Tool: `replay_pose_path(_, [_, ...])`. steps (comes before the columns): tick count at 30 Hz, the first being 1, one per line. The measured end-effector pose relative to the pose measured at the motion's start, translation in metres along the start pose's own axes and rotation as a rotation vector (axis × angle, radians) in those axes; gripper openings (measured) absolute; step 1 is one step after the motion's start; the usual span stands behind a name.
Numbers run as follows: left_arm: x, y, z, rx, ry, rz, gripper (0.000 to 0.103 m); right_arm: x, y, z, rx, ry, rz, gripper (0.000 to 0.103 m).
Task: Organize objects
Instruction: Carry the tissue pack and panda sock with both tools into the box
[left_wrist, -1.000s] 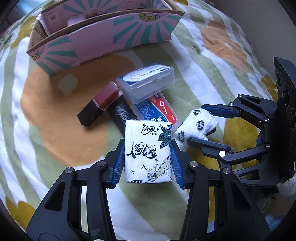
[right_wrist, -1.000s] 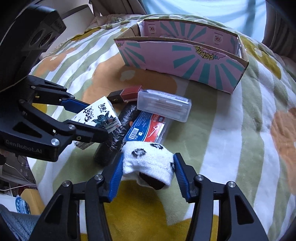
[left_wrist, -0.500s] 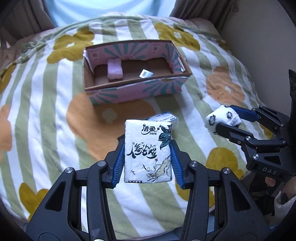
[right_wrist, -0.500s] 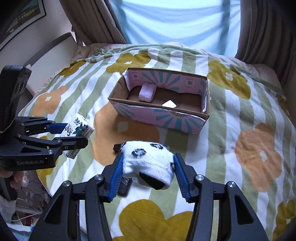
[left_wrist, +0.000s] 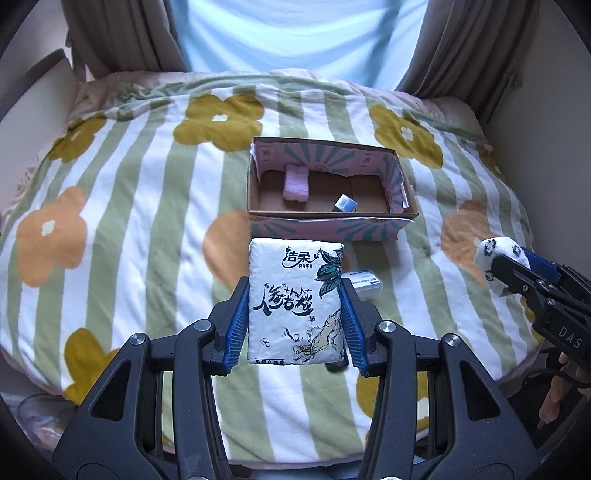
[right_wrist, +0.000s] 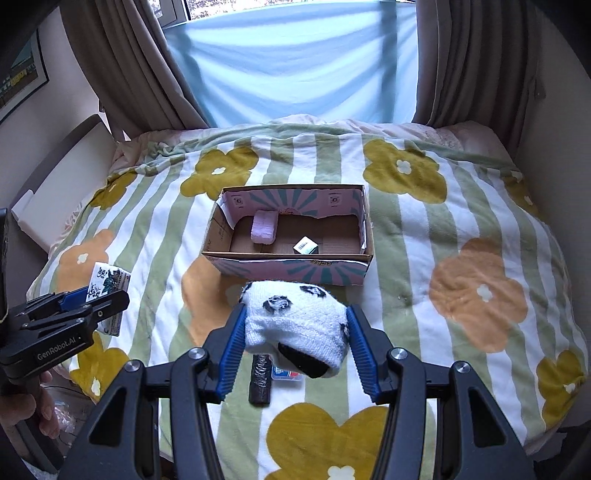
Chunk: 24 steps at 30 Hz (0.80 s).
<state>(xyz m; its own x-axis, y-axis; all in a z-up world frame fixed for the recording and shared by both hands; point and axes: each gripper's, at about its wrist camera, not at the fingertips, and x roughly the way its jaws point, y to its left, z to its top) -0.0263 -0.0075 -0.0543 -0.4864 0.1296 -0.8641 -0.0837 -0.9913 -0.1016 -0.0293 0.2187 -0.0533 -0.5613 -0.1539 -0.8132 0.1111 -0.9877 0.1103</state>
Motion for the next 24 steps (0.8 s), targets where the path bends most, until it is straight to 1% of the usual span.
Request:
replay_pose_path(10, [-0.001,-0.007,0.005,0.02,-0.005,-0.004,0.042,-0.002,0.0,0.003,0.001,-0.01,-0.003,0.049])
replay_pose_path(14, [0.003,-0.008,0.012,0.017,-0.001,-0.012,0.042,-0.001,-0.001,0.005,0.003,-0.005,0.0,0.049])
replay_pose_path(19, [0.01,-0.007,0.028,0.012,0.003,-0.025,0.042,0.009,-0.002,0.026,-0.003,0.0,0.004,0.049])
replay_pose_path(24, [0.026,-0.004,0.059,0.01,0.006,-0.042,0.042,0.028,-0.002,0.063,-0.032,-0.011,0.012,0.049])
